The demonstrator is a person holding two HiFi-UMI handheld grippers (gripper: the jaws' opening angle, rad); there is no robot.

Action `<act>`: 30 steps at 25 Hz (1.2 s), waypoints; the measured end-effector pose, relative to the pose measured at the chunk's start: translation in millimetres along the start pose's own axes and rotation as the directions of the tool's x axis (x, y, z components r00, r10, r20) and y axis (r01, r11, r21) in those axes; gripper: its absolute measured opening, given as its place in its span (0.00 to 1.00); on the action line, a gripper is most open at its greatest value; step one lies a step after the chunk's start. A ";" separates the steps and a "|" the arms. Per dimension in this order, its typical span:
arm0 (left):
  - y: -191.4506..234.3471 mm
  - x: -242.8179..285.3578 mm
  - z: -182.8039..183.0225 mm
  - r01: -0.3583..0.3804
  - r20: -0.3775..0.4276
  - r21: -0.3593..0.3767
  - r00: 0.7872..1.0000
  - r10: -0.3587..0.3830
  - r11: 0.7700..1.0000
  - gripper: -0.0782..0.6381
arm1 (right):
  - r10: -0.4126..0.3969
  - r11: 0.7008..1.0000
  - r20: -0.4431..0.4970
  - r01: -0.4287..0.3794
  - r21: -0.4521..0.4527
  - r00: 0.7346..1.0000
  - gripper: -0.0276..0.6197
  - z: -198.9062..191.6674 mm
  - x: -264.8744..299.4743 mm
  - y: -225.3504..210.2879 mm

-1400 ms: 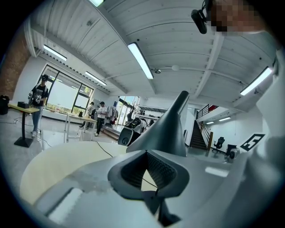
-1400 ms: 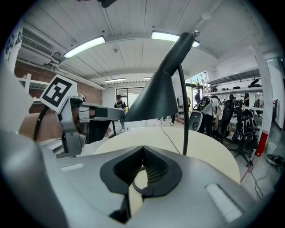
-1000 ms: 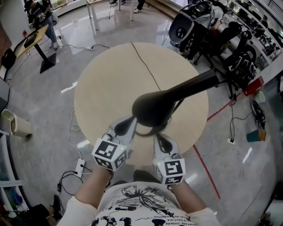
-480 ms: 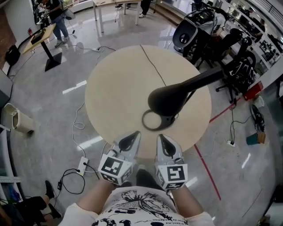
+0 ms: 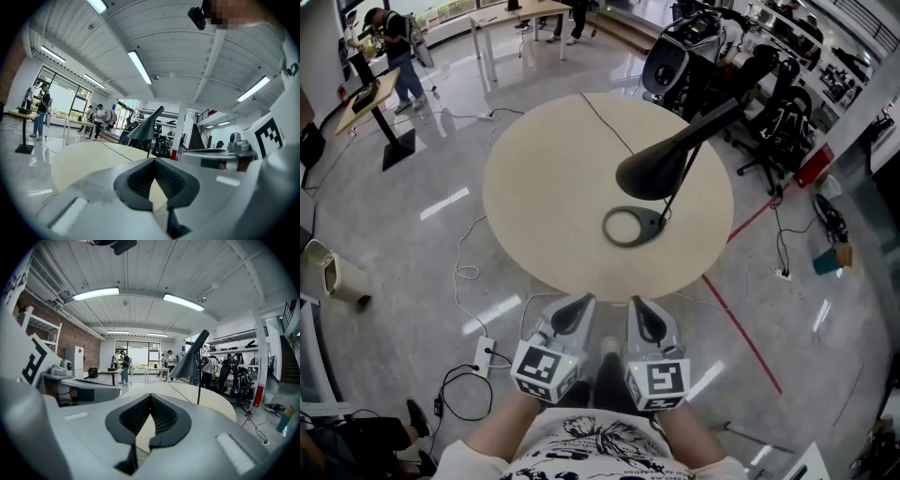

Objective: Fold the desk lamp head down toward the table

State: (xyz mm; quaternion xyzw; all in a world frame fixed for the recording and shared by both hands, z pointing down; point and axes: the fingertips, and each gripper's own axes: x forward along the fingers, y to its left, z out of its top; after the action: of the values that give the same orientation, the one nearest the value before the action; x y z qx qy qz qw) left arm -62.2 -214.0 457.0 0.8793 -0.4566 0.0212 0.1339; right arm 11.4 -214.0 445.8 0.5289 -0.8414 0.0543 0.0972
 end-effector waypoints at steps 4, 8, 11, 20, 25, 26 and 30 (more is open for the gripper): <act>-13.6 -19.0 -14.1 0.027 -0.011 -0.012 1.000 -0.027 1.000 0.12 | -0.036 0.999 -0.012 0.036 0.012 0.999 0.06 -14.4 -27.6 10.1; -34.9 -39.4 -25.2 0.037 -0.015 0.012 0.999 -0.037 0.999 0.12 | -0.039 0.999 -0.015 0.039 0.019 0.999 0.06 -25.9 -55.3 14.9; -52.5 -50.1 -25.4 0.034 -0.004 0.029 0.999 -0.034 0.999 0.12 | -0.024 0.999 -0.007 0.024 0.033 1.000 0.05 -31.6 -73.0 17.0; -132.2 -101.3 -49.1 0.000 0.015 0.038 1.000 0.000 0.999 0.12 | 0.063 0.997 -0.015 -0.062 0.041 0.998 0.05 -66.5 -160.0 33.8; -178.2 -136.7 -68.6 -0.044 0.033 0.010 0.999 0.043 0.999 0.12 | 0.070 0.997 -0.031 -0.069 0.027 0.997 0.05 -86.2 -223.5 28.7; -186.5 -143.9 -68.9 -0.047 0.044 0.011 0.998 0.046 0.999 0.12 | 0.063 0.998 -0.028 -0.062 0.023 0.998 0.05 -88.6 -234.6 27.5; -219.2 -170.9 -73.8 -0.048 0.073 0.021 0.996 0.047 0.999 0.12 | 0.048 0.999 -0.008 -0.048 0.009 0.999 0.06 -95.6 -273.6 30.6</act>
State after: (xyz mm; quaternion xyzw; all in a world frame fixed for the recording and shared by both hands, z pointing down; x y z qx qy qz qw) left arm 21.9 61.0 453.5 0.8698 -0.4817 -0.0025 0.1069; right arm 109.4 58.4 478.9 0.5089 -0.8531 0.0626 0.0968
